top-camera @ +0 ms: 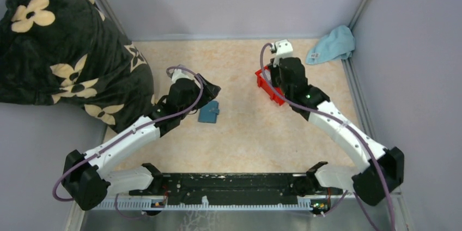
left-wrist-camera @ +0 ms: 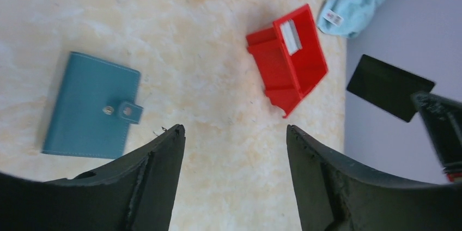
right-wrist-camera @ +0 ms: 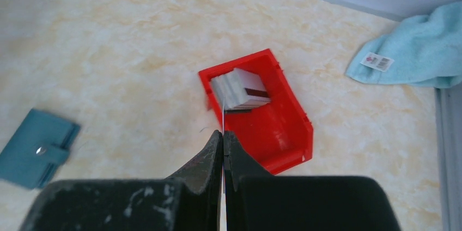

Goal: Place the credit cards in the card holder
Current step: Pick up the credit card from the storage box.

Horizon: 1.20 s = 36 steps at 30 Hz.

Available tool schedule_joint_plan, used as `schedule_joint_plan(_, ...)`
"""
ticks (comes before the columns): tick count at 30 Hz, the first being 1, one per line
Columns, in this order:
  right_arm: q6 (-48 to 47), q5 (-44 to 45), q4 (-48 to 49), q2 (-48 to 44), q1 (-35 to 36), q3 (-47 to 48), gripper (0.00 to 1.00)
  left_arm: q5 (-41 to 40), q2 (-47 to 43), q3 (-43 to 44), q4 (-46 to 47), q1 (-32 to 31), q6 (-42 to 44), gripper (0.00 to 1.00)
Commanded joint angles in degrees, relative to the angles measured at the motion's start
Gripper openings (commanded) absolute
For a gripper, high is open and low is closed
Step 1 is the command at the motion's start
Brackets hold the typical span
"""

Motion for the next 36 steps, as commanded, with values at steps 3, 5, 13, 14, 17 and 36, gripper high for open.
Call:
schedule_joint_plan(3, -2.03, -2.42, 4.98, -14.46, 9.16, -11.56, 0.00, 15.64, -0.93, 6.81, -4.59, -0.18, -4.84, 0.80)
schedule_joint_plan(5, -2.70, 0.16, 6.44, -18.17, 13.38, -14.63, 0.00, 19.19, -0.43, 8.10, -6.93, -0.18, -7.41, 0.83)
schedule_joint_plan(13, -10.06, 16.20, 11.22, -21.35, 31.57, -19.55, 0.00, 36.72, 3.29, 9.49, -6.41, 0.91, -14.20, 0.99)
schedule_joint_plan(14, -10.99, 17.14, 12.96, -21.63, 32.88, -20.19, 0.00, 38.78, 3.74, 9.45, -6.28, 0.88, -14.44, 0.99)
schedule_joint_plan(17, -14.20, 19.45, 16.17, -21.82, 36.21, -21.67, 0.00, 42.00, 4.42, 8.98, -6.06, 1.00, -15.49, 0.98)
schedule_joint_plan(36, -32.45, 31.83, 28.80, -15.57, 53.25, -24.36, 0.00, 51.85, 6.80, 2.82, 3.67, 3.25, -26.94, 0.93)
